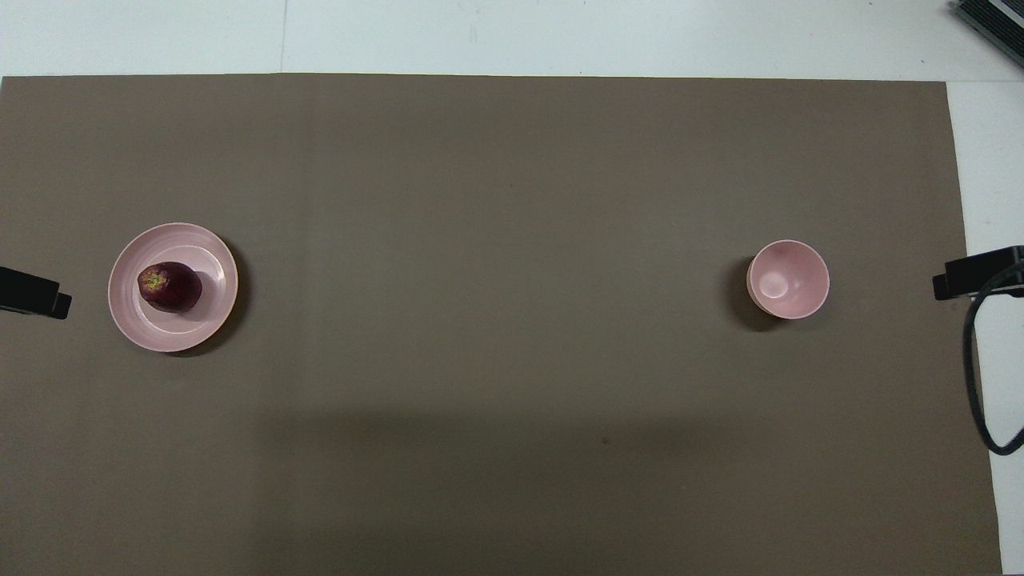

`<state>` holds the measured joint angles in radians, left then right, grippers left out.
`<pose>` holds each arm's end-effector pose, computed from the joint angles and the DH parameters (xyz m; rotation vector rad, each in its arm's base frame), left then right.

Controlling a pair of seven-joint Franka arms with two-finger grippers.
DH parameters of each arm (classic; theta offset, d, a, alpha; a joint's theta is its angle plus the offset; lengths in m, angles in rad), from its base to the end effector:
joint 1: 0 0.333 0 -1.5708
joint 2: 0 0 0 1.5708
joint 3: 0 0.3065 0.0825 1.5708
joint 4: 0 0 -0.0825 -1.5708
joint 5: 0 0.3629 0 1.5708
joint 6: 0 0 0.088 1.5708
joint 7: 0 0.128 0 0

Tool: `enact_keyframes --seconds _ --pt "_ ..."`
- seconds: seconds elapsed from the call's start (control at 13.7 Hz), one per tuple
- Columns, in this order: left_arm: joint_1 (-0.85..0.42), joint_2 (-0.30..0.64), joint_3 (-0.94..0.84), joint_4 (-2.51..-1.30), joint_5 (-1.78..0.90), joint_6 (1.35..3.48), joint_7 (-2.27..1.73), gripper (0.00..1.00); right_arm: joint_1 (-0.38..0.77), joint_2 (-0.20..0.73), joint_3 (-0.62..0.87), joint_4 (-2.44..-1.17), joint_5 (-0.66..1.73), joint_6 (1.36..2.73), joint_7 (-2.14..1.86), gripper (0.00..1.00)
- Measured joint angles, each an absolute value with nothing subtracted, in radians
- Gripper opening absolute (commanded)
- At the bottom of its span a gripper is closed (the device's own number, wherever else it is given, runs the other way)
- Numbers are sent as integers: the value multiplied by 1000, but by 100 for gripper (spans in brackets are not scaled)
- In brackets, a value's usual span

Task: Move apple from plate to bowl

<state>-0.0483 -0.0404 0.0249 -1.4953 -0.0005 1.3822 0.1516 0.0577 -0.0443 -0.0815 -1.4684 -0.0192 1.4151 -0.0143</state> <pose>0.4993 -0.0115 0.6324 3.1214 -0.2740 -0.1136 0.5024 -0.0157 0.6487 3.1263 -0.0192 -0.0148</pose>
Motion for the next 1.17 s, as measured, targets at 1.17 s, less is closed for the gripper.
enact_keyframes --seconds 1.17 --pt "-48 -40 25 -1498 -8 1363 151 100 58 -44 -81 -1468 -19 1415 -14 100"
